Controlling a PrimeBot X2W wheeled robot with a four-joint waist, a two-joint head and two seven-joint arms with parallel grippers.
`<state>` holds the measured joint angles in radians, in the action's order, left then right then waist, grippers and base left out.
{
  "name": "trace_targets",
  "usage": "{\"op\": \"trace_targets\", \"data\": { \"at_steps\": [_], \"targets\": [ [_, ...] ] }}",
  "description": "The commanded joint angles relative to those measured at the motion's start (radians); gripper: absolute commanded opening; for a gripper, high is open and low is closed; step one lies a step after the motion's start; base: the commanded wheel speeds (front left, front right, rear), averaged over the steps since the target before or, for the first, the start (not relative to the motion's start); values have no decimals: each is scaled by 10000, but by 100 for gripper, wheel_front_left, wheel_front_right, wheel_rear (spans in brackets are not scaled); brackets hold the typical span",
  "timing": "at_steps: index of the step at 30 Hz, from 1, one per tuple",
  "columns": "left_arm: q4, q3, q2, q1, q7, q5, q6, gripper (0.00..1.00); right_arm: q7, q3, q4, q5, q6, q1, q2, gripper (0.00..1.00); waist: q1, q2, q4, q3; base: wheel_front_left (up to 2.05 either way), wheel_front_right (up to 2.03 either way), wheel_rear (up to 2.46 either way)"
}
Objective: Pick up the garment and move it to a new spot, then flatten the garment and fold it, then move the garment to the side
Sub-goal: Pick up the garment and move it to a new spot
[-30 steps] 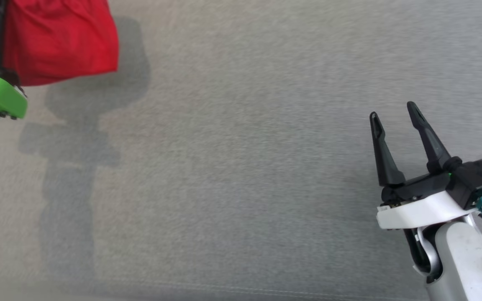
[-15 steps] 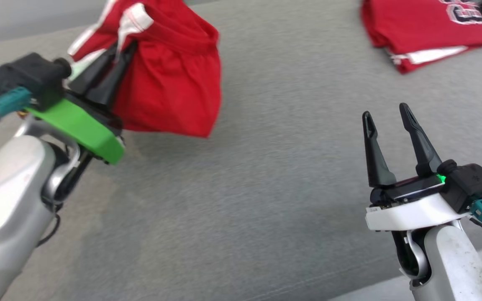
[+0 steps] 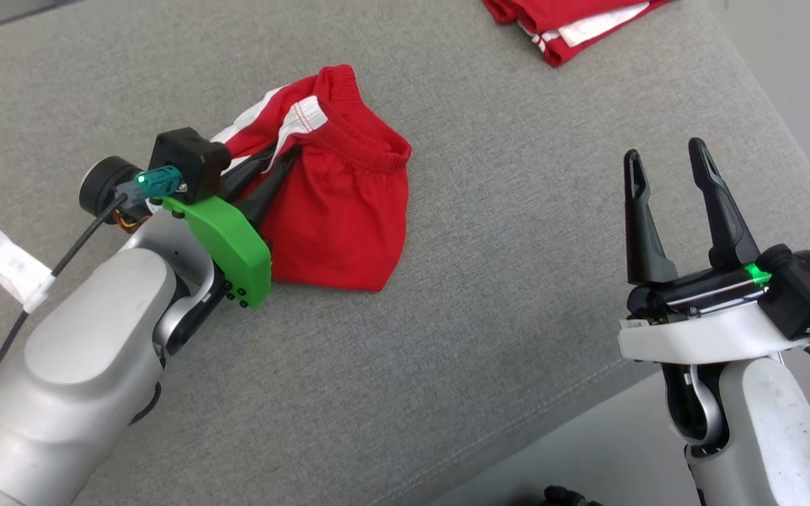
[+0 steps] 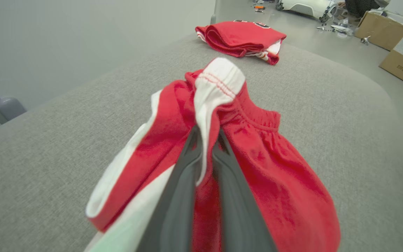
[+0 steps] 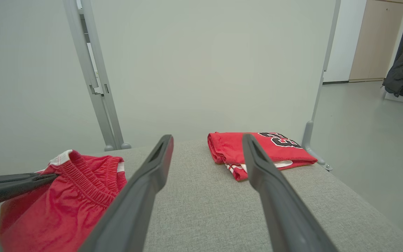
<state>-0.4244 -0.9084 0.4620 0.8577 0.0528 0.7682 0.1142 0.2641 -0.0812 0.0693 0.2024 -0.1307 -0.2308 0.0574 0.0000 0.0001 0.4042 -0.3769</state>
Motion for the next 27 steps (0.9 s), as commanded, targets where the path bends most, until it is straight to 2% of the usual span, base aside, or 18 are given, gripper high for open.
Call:
{"op": "trace_targets", "data": {
  "at_steps": [1,3,5,9,12,14,19,27],
  "targets": [
    [-281,-13,-94,49,312,-156,-33,100,1,-16,52,38,-1,-185,-56,100,0,-1,-38,-1142,0,0,0],
    [-632,-9,-265,16,808,-340,-113,100,1,-11,32,10,-1,-242,-56,100,0,-1,-234,-1238,0,0,0],
    [-828,69,-304,44,1451,-697,-427,100,1,11,36,-29,-1,-290,-60,100,0,-1,-515,-1288,0,0,0],
    [-549,684,-506,-355,2083,-1333,-1531,100,0,117,18,-131,1,-192,-49,100,0,-1,-1346,-1140,0,0,0],
    [646,1902,-675,-1268,2115,-1874,-2315,100,0,63,-127,-187,-1,-80,38,100,0,-1,-2034,-785,0,0,0],
    [1435,2758,-852,-2151,2117,-2258,-2615,100,0,30,-238,-191,-1,-49,98,100,0,-1,-2467,-466,0,0,0],
    [2903,4687,-1724,-4438,2120,-3310,-2914,100,0,-211,-613,-104,-1,130,212,100,0,-1,-3324,505,0,0,0],
    [4029,6636,-3236,-7517,2122,-4967,-2392,100,0,-396,-1202,50,-1,993,187,100,0,-1,-4123,2345,0,0,0]
  ]
}}
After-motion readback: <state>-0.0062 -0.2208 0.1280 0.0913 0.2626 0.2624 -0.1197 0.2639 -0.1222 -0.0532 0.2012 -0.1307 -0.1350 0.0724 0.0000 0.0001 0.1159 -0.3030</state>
